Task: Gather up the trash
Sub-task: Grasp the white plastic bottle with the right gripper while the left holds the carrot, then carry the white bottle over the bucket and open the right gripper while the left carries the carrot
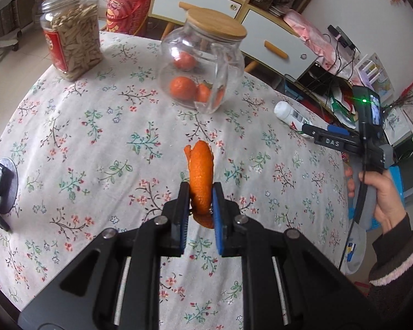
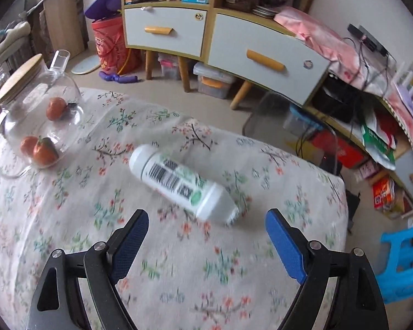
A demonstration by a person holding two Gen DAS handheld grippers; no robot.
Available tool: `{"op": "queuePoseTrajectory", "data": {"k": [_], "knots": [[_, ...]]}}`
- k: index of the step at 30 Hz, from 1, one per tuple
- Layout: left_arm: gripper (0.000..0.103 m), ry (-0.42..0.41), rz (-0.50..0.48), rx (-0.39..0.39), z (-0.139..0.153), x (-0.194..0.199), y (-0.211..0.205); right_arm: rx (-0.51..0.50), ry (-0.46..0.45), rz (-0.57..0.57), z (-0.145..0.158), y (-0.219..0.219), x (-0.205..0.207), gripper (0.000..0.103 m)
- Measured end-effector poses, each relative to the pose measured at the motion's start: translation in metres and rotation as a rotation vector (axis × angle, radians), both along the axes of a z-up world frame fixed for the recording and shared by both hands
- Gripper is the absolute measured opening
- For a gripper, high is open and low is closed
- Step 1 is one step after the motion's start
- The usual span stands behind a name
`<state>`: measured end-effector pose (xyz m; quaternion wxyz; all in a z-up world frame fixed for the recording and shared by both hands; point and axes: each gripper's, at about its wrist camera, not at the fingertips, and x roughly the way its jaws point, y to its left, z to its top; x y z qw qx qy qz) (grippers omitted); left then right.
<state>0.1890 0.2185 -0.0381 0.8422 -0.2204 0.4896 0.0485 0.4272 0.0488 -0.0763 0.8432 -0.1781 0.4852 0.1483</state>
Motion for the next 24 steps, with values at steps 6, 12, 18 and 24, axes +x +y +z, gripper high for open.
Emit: {"op": "queuePoseTrajectory", "data": {"k": [6, 12, 18, 24], "knots": [[0.017, 0.003, -0.032, 0.004, 0.000, 0.005, -0.009, -0.043, 0.030, 0.076, -0.026, 0.021, 0.022, 0.088], [0.017, 0.018, -0.050, -0.001, -0.005, 0.007, -0.015, -0.065, 0.062, 0.114, -0.035, 0.024, 0.009, 0.048], [0.017, 0.028, -0.078, -0.033, -0.006, -0.001, -0.025, -0.025, 0.096, 0.125, -0.032, 0.008, -0.030, 0.040], [0.017, 0.011, -0.116, -0.014, 0.001, -0.014, -0.039, 0.058, 0.133, 0.064, -0.020, -0.025, -0.078, 0.040]]}}
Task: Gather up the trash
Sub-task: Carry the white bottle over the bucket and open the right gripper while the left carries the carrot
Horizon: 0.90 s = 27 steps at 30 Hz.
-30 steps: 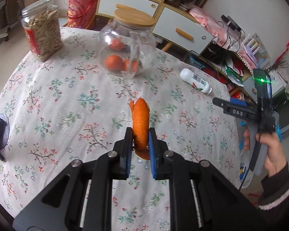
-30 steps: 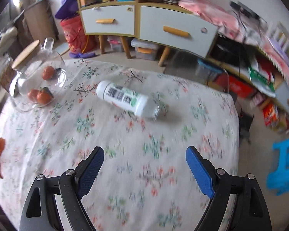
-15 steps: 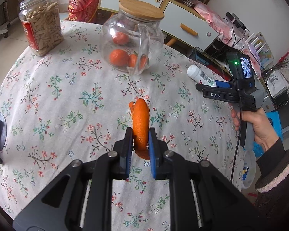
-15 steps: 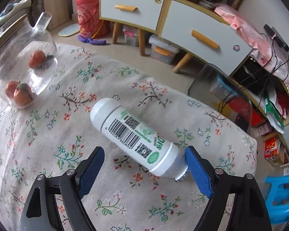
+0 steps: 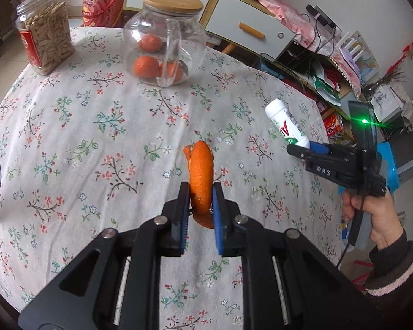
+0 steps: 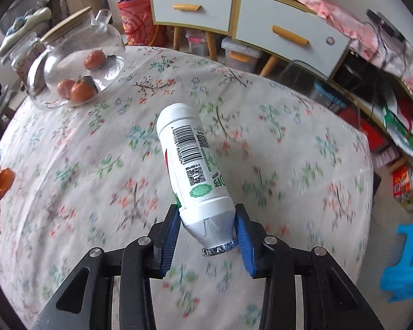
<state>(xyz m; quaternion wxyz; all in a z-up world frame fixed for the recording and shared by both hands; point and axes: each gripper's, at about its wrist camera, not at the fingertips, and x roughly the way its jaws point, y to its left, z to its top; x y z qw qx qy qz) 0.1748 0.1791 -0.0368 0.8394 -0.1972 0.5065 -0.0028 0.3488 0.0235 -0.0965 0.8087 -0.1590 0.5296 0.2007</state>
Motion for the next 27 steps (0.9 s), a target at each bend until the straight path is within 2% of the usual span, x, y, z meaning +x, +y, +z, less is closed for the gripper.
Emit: {"op": "queuePoseTrajectory", "data": {"k": [7, 12, 16, 22, 27], "knots": [[0.017, -0.020, -0.040, -0.015, 0.008, -0.017, -0.021, 0.006, 0.026, -0.048, 0.022, -0.037, -0.063, 0.040], [0.017, -0.055, -0.080, -0.008, 0.020, -0.027, -0.042, -0.022, 0.011, -0.057, 0.038, -0.060, -0.101, 0.040], [0.017, -0.070, -0.111, -0.006, 0.024, -0.033, -0.058, -0.029, 0.010, -0.106, 0.051, -0.087, -0.129, 0.040], [0.017, -0.078, -0.150, 0.016, 0.023, -0.033, -0.083, 0.001, 0.008, -0.221, 0.070, -0.142, -0.157, 0.040], [0.017, -0.055, -0.188, 0.017, 0.015, -0.029, -0.108, 0.046, 0.022, -0.368, 0.071, -0.204, -0.172, 0.040]]}}
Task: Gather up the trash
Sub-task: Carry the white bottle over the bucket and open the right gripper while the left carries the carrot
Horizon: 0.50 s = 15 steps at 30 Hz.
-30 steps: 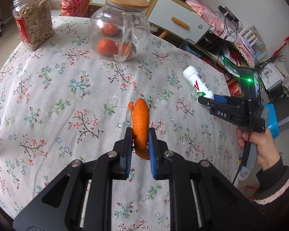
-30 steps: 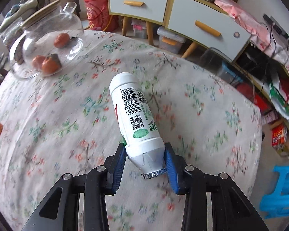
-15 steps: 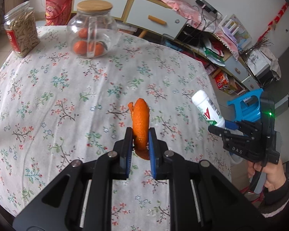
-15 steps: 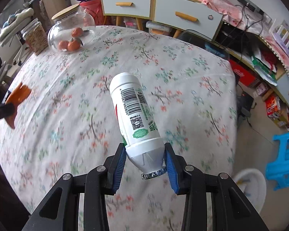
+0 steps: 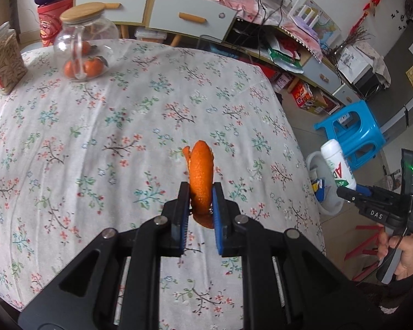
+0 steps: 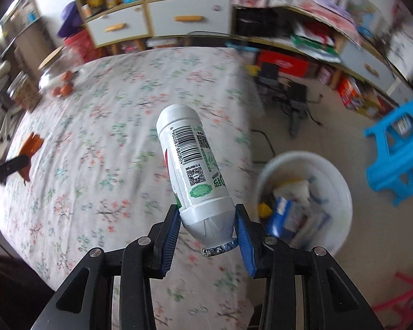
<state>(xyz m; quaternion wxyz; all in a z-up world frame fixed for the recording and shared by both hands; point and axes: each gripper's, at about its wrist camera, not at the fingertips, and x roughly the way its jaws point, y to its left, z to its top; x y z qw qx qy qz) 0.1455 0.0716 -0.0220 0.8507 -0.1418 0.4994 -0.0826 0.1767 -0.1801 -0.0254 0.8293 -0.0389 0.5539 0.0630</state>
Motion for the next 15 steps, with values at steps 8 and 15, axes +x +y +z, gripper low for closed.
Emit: {"op": "queuePoseTrajectory", "data": {"k": [8, 15], "knots": [[0.017, -0.006, -0.054, 0.016, 0.000, 0.010, -0.042, 0.060, 0.048, -0.254, -0.021, -0.103, -0.010, 0.041], [0.017, -0.008, -0.144, 0.041, -0.008, 0.016, -0.093, 0.082, 0.032, -0.388, -0.028, -0.155, -0.005, 0.074]]}}
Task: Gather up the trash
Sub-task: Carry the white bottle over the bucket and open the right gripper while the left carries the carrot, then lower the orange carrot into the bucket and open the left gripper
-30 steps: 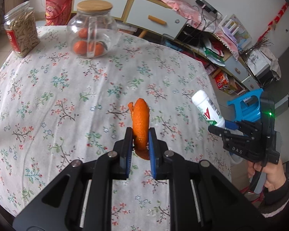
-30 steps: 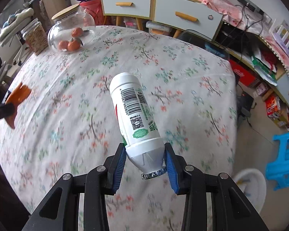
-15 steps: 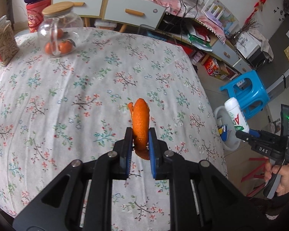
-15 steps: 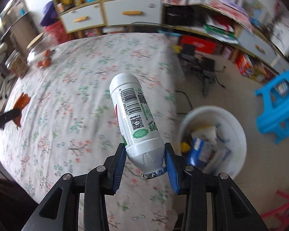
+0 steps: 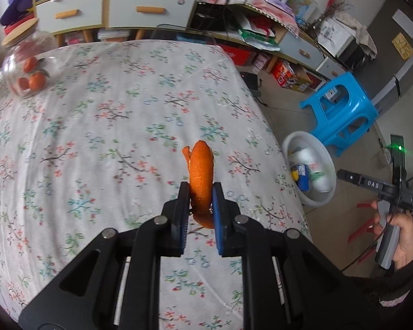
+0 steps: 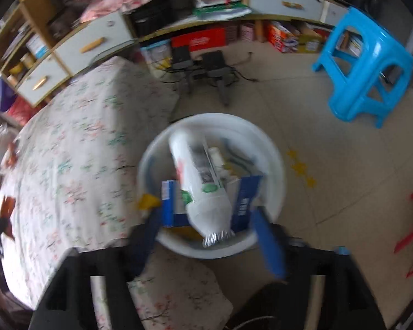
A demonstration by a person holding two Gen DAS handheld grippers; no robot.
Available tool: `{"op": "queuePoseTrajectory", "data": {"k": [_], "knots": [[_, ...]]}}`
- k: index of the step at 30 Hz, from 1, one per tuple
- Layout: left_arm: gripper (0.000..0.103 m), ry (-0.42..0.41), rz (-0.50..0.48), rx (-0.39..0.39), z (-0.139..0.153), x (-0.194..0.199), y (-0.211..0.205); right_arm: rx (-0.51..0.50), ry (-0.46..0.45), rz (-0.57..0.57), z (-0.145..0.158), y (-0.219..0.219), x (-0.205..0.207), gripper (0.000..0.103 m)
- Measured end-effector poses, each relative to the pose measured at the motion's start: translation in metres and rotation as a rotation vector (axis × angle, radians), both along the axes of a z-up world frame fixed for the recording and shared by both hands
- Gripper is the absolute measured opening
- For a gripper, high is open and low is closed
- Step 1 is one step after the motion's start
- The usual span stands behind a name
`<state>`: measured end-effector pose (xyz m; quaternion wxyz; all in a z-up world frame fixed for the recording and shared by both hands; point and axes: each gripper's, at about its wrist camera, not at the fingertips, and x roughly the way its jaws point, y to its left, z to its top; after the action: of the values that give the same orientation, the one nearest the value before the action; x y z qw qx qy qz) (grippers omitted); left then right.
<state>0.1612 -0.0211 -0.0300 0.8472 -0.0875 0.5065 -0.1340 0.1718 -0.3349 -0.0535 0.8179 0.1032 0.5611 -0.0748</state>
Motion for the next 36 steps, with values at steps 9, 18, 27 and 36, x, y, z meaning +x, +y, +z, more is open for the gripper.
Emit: {"op": "queuePoseTrajectory", "data": {"k": [9, 18, 27, 36], "knots": [[0.017, -0.022, -0.128, 0.016, -0.005, 0.000, -0.068, 0.029, -0.020, -0.040, 0.010, -0.036, -0.026, 0.074], [0.017, -0.037, -0.261, 0.025, -0.010, 0.009, -0.144, 0.061, -0.047, -0.113, 0.016, -0.083, -0.060, 0.074], [0.017, -0.007, -0.320, 0.023, -0.024, 0.038, -0.204, 0.070, -0.062, -0.137, 0.017, -0.113, -0.075, 0.075], [0.083, -0.012, -0.292, -0.008, -0.028, 0.057, -0.214, 0.066, -0.064, -0.129, 0.018, -0.113, -0.069, 0.075]]}}
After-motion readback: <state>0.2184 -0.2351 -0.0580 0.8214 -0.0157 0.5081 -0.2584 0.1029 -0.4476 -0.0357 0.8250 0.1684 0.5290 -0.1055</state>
